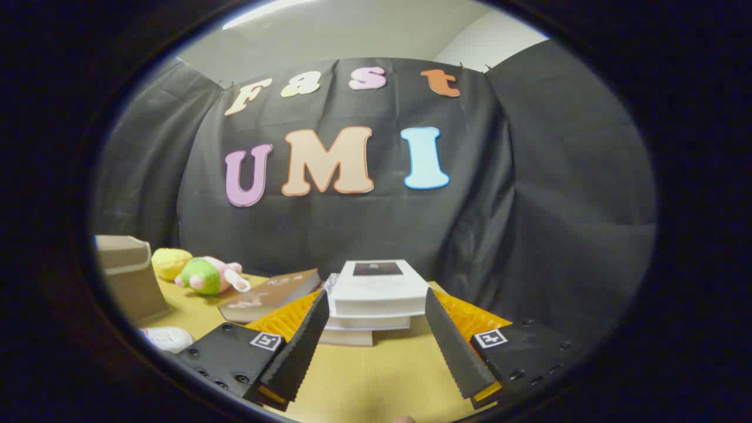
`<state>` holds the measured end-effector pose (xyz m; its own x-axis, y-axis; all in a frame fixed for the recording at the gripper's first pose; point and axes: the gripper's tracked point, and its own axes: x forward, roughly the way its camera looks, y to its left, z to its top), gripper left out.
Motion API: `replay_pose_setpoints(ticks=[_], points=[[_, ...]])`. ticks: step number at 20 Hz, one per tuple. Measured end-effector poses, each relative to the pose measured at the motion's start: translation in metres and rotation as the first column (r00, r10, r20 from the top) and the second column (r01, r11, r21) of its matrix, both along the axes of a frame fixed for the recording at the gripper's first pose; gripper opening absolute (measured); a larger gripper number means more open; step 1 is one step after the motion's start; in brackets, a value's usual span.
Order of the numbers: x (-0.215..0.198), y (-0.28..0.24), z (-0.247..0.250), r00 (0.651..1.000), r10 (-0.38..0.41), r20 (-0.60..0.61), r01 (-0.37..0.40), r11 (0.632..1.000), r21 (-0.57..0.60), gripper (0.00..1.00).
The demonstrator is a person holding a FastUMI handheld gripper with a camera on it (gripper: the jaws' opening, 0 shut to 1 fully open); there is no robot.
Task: Open the storage box then place both shoes into the box .Put the left shoe in first, then the right shoe, with the right side of both shoes facing outward in a uniform manner.
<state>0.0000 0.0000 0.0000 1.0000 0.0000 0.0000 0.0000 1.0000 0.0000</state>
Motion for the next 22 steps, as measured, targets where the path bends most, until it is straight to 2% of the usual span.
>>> replay_pose_setpoints(ticks=[2, 5, 9, 12, 16, 22], points=[[-0.010, 0.016, 0.033, 1.000, 0.002, 0.022, -0.002, 0.999, -0.038, 1.00], [-0.038, 0.059, 0.088, 0.997, 0.050, 0.060, -0.047, 0.998, -0.046, 1.00], [-0.075, 0.104, 0.149, 0.990, 0.044, 0.131, -0.036, 0.997, -0.062, 1.00], [-0.095, 0.138, 0.165, 0.992, 0.037, 0.118, -0.035, 0.999, -0.019, 1.00], [-0.126, 0.172, 0.189, 0.991, -0.004, 0.131, 0.002, 1.000, 0.019, 1.00], [-0.154, 0.213, 0.203, 0.991, -0.006, 0.137, 0.005, 1.000, 0.007, 1.00]])
